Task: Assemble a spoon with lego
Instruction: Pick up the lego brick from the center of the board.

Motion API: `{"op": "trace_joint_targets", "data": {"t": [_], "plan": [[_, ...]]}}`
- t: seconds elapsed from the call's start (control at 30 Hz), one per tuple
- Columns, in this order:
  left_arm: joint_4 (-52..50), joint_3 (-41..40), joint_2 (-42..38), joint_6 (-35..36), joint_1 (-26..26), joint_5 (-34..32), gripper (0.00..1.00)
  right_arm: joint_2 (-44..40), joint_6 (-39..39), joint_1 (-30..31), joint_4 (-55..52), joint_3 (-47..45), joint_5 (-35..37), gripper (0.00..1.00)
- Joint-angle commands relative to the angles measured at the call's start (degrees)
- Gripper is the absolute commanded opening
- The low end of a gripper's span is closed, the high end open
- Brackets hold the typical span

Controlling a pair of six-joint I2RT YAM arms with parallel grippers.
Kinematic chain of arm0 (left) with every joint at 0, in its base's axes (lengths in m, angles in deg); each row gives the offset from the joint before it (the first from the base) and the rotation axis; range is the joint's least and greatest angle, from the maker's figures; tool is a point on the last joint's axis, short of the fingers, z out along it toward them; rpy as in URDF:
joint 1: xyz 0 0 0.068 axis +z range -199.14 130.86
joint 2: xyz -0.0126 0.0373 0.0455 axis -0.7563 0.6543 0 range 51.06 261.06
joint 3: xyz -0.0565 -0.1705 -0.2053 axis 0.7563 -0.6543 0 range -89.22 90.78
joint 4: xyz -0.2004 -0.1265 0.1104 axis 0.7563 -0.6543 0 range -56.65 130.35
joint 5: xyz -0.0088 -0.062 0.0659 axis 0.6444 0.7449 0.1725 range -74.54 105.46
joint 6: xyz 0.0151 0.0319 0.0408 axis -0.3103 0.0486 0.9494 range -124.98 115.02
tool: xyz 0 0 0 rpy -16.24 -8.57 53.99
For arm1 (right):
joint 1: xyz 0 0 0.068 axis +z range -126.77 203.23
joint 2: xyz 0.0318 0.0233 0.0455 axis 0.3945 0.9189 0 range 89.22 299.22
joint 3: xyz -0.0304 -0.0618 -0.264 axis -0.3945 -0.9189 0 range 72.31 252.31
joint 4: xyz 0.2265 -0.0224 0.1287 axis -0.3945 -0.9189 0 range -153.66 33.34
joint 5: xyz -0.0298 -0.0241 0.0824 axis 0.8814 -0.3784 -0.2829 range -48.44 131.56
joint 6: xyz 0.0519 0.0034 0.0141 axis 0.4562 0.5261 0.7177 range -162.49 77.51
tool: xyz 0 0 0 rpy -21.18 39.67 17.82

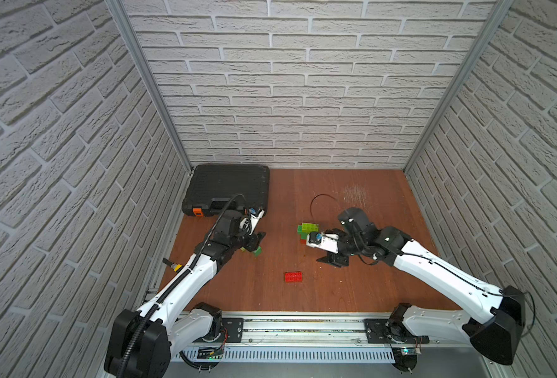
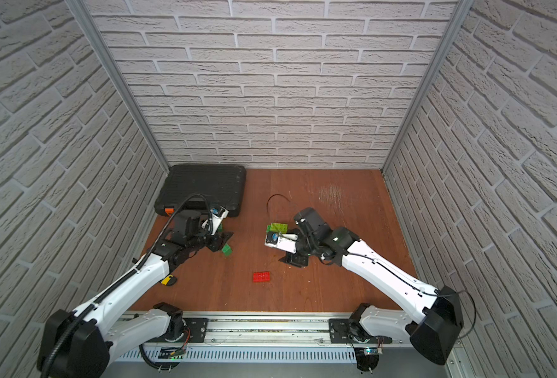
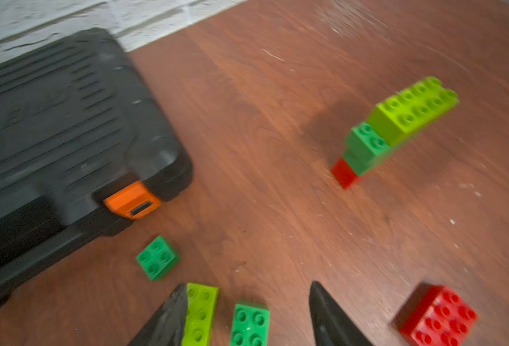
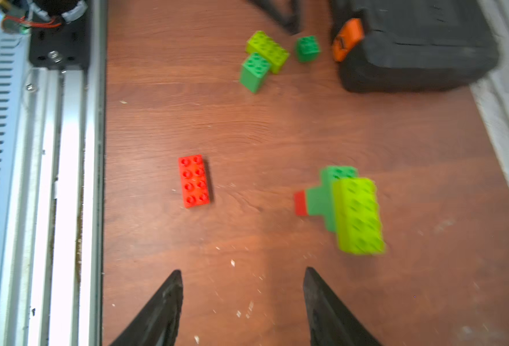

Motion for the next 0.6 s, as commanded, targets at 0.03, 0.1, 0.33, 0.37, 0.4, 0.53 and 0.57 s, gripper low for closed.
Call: {"op": "trace_joint_targets", "data": {"t": [0.03, 0.1, 0.33, 0.37, 0.4, 0.53, 0.57], "plan": [[2.74, -3.99, -2.88, -7.63, 4.66, -1.41, 0.66, 9.2, 3.84, 7.24, 9.51, -2.18, 4.26, 0.62], [2.17, -4.21, -3.26, -7.98, 5.05, -1.69, 0.66, 14.14, 3.76, 9.24, 12.45, -1.75, 4.41, 0.6], [2.54, -4.23, -2.04, -8.42, 5.24, -0.63, 0.66, 24.61, 3.1, 11.63, 17.43, 0.7, 1.79, 0.59], [2.56, -4.24, -1.83, -8.53, 5.19, -0.56, 0.66, 25.28, 3.05, 11.8, 17.39, 0.95, 1.91, 0.58], [2.66, -4.19, -1.64, -8.66, 5.21, -0.57, 0.66, 25.67, 3.15, 11.77, 17.57, 0.93, 1.87, 0.58], [3.38, -4.5, -1.02, -9.07, 5.29, -0.15, 0.66, 26.87, 3.15, 11.81, 17.04, 0.72, 1.79, 0.57], [3.56, -4.58, -0.9, -9.15, 5.31, -0.15, 0.66, 27.22, 3.22, 11.85, 16.97, 0.72, 2.15, 0.57]]}}
